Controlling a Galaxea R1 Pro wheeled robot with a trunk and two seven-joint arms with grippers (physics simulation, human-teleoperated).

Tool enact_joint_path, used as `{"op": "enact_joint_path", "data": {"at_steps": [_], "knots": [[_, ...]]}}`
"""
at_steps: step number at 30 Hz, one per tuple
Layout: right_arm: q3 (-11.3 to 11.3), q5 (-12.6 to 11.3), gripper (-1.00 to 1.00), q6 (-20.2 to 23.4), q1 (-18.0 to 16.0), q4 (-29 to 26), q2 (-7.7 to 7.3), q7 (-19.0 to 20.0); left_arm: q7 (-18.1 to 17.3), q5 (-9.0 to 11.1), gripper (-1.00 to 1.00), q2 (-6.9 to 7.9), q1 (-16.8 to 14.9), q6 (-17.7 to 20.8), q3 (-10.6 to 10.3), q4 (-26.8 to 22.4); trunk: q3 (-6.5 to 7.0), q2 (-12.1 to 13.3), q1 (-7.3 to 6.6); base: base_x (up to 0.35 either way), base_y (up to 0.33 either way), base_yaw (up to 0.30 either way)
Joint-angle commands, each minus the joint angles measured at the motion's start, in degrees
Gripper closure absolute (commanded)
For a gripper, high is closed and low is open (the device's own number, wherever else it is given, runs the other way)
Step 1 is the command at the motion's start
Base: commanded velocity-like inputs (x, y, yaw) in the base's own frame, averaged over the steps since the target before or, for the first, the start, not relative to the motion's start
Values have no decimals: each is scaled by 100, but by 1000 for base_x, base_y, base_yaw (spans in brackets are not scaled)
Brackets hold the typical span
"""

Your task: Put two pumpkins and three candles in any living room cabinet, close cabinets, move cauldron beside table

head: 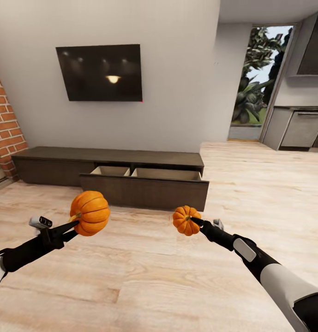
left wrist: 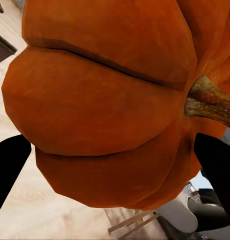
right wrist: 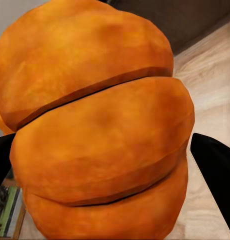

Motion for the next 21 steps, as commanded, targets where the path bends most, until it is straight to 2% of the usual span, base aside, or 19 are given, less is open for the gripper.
{"op": "enact_joint_path", "data": {"at_steps": [1,10,17,21], "knots": [[10,-78,100,38,-7,-1,-3,4,-6,52,100,1,-2,46,6,-4,18,-1,-4,0,0,-285],[5,-78,100,38,-8,-1,-3,3,-6,48,100,1,-2,46,6,-4,217,11,-27,0,0,-285],[2,-78,100,38,-7,-1,-4,3,-6,50,100,1,-2,46,6,-4,217,11,-27,0,0,-285],[2,-78,100,38,-9,-1,-4,0,-6,46,100,1,-2,46,6,-4,306,17,-37,0,0,-285]]}}
